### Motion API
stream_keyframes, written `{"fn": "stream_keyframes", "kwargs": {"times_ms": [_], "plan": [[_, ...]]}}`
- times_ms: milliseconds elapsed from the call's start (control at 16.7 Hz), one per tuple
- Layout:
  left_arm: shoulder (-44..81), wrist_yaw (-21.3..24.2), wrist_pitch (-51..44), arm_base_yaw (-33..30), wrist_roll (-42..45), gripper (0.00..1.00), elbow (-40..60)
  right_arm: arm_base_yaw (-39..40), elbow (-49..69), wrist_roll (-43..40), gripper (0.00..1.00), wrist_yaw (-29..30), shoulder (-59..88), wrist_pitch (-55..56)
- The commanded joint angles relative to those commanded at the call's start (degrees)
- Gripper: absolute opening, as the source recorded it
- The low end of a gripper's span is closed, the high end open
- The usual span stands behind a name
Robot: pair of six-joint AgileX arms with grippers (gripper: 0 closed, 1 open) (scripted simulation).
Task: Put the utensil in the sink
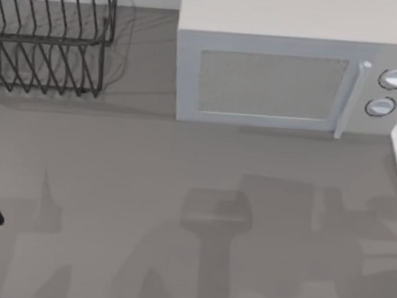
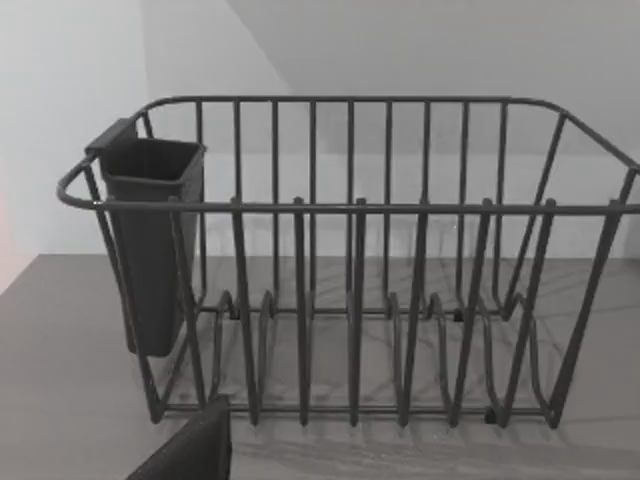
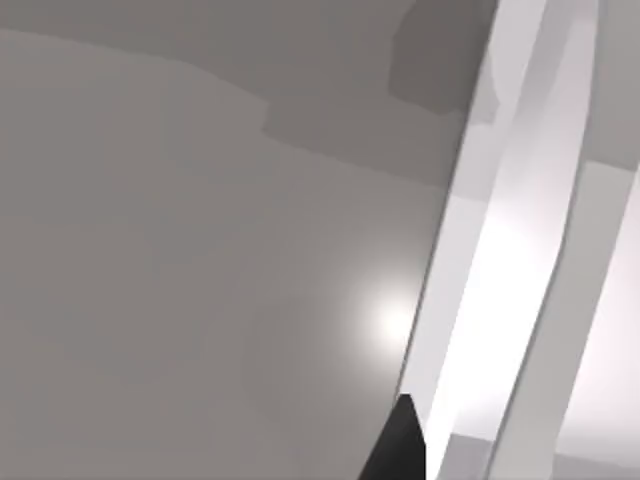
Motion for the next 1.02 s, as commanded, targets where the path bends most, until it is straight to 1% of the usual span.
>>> {"fn": "stream_keyframes", "kwargs": {"times_ms": [120,420,600,840,1020], "plan": [[0.0,0.0,0.0,0.0,0.0,1.0,0.0,-0.29,12.43,-0.23,0.0,0.03,8.75,-3.63],[0.0,0.0,0.0,0.0,0.0,1.0,0.0,-0.73,47.65,-0.35,0.0,0.12,31.75,-13.14],[0.0,0.0,0.0,0.0,0.0,1.0,0.0,-0.75,65.46,-0.06,0.0,0.17,43.86,-17.83],[0.0,0.0,0.0,0.0,0.0,1.0,0.0,-0.59,81.25,0.89,0.0,0.2,55.3,-21.58],[0.0,0.0,0.0,0.0,0.0,1.0,0.0,-0.41,86.9,1.5,0.0,0.21,59.26,-22.66]]}}
